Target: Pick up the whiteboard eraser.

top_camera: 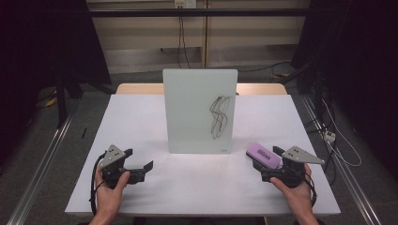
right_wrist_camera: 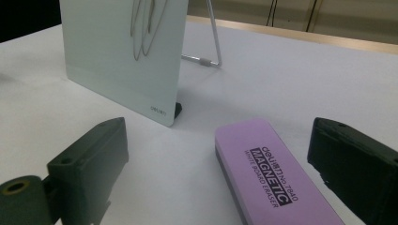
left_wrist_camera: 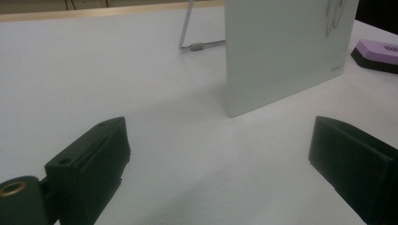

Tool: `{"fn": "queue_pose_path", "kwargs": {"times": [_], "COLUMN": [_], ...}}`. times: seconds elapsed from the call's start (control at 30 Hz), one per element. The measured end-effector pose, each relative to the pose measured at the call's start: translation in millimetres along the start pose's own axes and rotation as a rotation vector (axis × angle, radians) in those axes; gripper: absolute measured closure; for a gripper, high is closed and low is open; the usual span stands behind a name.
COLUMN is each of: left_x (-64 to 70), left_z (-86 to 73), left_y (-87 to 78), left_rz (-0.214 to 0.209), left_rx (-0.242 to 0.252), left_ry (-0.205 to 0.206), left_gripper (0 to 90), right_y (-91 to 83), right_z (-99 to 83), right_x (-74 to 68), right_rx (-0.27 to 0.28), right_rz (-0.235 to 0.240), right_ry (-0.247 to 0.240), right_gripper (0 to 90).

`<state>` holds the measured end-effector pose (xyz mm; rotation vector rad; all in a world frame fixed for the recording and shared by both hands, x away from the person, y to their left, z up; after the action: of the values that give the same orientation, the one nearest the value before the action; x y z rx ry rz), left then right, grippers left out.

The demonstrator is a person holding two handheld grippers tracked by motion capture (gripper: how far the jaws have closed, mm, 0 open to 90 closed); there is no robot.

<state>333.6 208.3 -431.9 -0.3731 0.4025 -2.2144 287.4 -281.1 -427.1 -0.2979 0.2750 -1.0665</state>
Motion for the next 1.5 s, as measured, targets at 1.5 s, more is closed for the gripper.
{"fn": "queue_pose_path", "kwargs": {"times": [1.5], "left_x": [2.3], "left_z": [-0.9], "left_y": [4.6], "left_rz": [-0.036], "left_rx": [-0.038], "left_ry": [0.027], "left_gripper": [5.6], "right_y": [12.4], "right_z": [25.5], "right_x": [19.6], "right_rx": [-0.218], "right_rz": [0.043], "right_ry": [0.049], "right_gripper": [6.0]}}
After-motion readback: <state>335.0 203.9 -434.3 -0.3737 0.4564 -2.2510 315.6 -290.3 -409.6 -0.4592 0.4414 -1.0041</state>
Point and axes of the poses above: each handheld gripper's, and its own axes: y roughly forward along the jaws, z roughly out of its top, x roughly to its right, the point moved 1 cm from there along y, roughly forward along the jaws, and after that the axes turned 3 degrees about x, right-handed, at the moved point
